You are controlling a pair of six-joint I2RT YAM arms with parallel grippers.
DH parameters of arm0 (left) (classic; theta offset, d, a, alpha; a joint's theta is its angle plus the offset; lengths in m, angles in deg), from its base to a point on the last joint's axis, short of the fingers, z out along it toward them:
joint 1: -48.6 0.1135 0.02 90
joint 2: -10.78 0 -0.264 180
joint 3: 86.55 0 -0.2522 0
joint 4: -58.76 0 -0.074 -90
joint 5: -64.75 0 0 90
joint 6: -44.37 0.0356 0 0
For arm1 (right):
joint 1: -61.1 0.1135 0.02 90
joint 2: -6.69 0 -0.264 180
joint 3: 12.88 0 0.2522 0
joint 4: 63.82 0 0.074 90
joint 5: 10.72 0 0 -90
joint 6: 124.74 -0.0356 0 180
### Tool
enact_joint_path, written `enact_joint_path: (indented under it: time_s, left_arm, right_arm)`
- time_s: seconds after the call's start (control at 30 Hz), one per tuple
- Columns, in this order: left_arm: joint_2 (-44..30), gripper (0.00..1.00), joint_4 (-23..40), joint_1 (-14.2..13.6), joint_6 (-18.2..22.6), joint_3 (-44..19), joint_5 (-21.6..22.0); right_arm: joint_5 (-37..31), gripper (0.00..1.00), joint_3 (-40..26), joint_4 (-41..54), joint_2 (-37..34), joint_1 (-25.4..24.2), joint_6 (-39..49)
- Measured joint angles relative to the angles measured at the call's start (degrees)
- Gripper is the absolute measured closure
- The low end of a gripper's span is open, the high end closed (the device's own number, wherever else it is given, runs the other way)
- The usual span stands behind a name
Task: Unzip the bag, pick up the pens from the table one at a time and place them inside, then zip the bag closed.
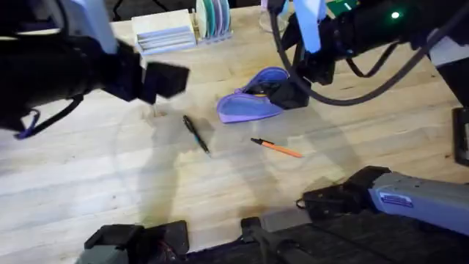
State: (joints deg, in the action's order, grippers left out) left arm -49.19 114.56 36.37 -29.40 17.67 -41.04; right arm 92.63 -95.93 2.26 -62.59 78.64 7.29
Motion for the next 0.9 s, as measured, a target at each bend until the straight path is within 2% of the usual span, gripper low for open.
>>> enact_joint_path:
  time_s: [0.07,0.17,0.27,0.4,0.67,0.77,0.9]
  left_arm:
    - [1.3,0.007,0.0,0.0,-10.3,0.0,4.4]
    - [2.1,0.007,0.3,0.0,-23.4,0.0,8.4]
    - [1.9,0.006,1.3,0.0,-31.1,0.0,10.1]
    - [1.8,0.006,1.6,0.0,-35.8,0.0,11.1]
    - [0.1,0.006,2.6,-0.5,-39.2,0.0,12.9]
    - [-1.8,0.006,4.6,-3.2,-41.6,0.0,15.5]
    - [-4.3,0.005,7.6,-8.7,-45.7,0.0,20.6]
  right_arm:
    - [0.0,0.003,0.0,0.0,0.8,0.0,-1.3]
    - [0.0,0.003,0.0,0.0,1.4,0.0,-2.4]
    - [0.0,0.003,0.0,0.0,1.4,0.0,-3.7]
    - [0.0,0.003,0.0,0.1,1.4,0.0,-5.0]
    - [0.0,0.003,0.0,0.3,1.5,0.0,-6.1]
    - [0.0,0.003,0.0,0.4,2.3,0.0,-6.3]
    - [0.0,0.003,0.0,0.4,5.5,0.0,-6.3]
